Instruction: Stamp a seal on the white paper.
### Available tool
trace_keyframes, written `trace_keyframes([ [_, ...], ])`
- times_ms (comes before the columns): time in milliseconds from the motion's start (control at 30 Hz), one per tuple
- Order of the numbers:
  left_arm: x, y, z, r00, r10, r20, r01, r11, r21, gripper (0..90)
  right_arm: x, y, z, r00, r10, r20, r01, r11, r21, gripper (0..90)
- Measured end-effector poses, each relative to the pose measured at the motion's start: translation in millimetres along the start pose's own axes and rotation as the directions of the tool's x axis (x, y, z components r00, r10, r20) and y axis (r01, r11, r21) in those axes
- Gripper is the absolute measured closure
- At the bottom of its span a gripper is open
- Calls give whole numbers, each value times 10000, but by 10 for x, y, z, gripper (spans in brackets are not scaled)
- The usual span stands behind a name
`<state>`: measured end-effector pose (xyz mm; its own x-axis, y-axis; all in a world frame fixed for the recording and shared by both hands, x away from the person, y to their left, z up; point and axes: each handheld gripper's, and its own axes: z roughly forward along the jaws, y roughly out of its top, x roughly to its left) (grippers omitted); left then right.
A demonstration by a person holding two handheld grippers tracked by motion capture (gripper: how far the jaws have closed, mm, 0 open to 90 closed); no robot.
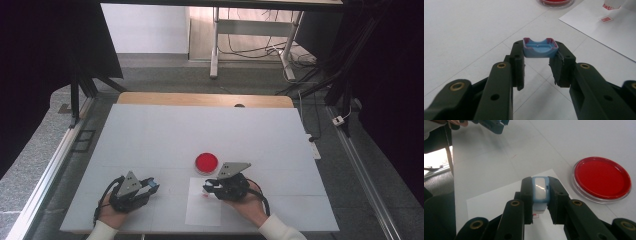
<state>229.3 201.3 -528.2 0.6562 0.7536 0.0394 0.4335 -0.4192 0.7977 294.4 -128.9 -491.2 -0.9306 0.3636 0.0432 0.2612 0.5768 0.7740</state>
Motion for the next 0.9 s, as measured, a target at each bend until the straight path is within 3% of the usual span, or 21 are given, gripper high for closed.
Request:
trace_keyframes([
  [233, -1, 1, 0, 10000, 6, 6, -6, 10000, 1, 655, -53, 11, -94, 9994, 345, 99, -339, 9975, -617, 749],
  [467, 0, 0, -1, 10000, 6, -5, -6, 10000, -10, 654, -121, 13, -200, 9966, 812, 145, -785, 9876, -1359, 749],
  [600, 1, 0, -2, 10000, 14, -6, -14, 10000, -23, 654, -152, 7, -244, 9946, 937, 446, -861, 9849, -1500, 749],
  [900, 6, -3, 0, 10000, 2, -17, -2, 10000, -19, 654, -242, -16, -327, 9902, 1276, 576, -1137, 9731, -2006, 749],
])
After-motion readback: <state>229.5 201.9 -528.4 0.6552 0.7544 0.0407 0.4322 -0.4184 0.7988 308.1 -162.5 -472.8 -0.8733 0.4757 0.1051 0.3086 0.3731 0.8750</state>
